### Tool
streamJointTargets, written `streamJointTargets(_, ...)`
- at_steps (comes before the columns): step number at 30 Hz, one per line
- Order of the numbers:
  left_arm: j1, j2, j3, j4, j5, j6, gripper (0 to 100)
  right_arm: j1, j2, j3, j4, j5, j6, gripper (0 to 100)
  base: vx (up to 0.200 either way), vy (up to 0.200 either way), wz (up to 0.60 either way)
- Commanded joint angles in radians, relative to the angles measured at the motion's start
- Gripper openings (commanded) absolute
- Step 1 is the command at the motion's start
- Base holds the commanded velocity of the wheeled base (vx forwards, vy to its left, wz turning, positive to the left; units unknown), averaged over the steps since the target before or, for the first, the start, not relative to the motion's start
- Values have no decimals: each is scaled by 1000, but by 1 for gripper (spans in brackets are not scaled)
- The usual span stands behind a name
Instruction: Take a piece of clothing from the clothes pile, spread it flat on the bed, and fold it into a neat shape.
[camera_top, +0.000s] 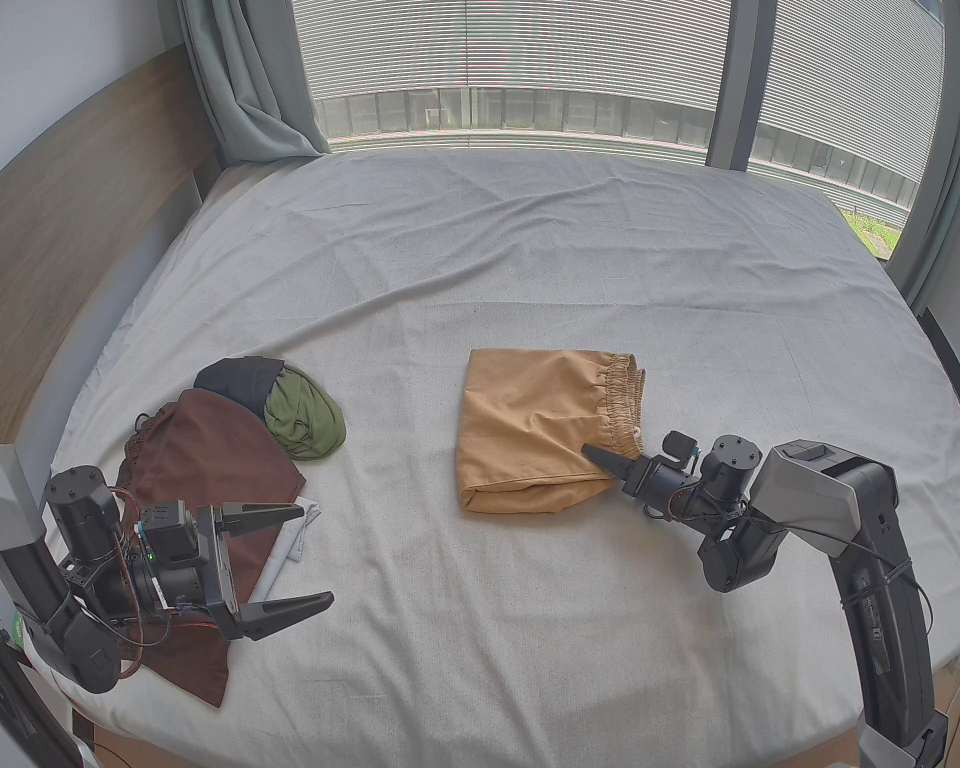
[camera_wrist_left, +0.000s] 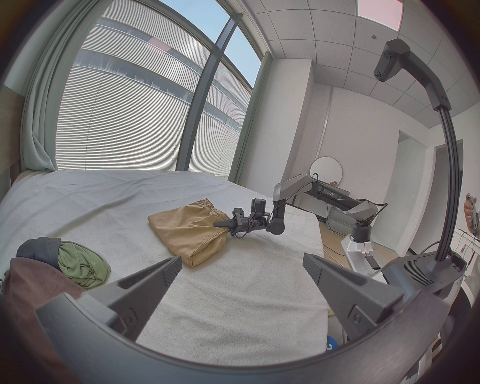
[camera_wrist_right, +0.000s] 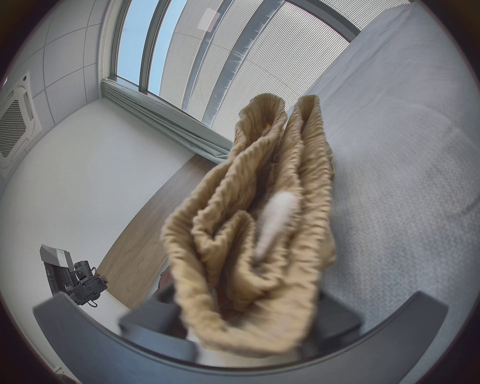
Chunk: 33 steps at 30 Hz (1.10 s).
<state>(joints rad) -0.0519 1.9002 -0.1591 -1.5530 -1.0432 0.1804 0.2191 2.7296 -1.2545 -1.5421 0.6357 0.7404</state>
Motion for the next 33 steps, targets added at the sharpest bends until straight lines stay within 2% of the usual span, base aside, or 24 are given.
streamJointTargets(1, 0, -1, -2, -1, 0, -1, 100, 3, -4, 15, 0, 2, -1, 100, 0, 0, 0)
streamJointTargets(12, 0, 0, -3, -1, 0, 1, 100, 3, -68, 158, 2, 4, -55, 100, 0, 0, 0)
streamJointTargets(27, 7, -4, -10, -1, 0, -4, 100, 23, -226, 567, 2, 5, -194, 100, 0, 0, 0)
streamJointTargets(33, 9, -1, -16, -1, 0, -4, 100, 60, -326, 716, 2, 30, -205, 100, 0, 0, 0)
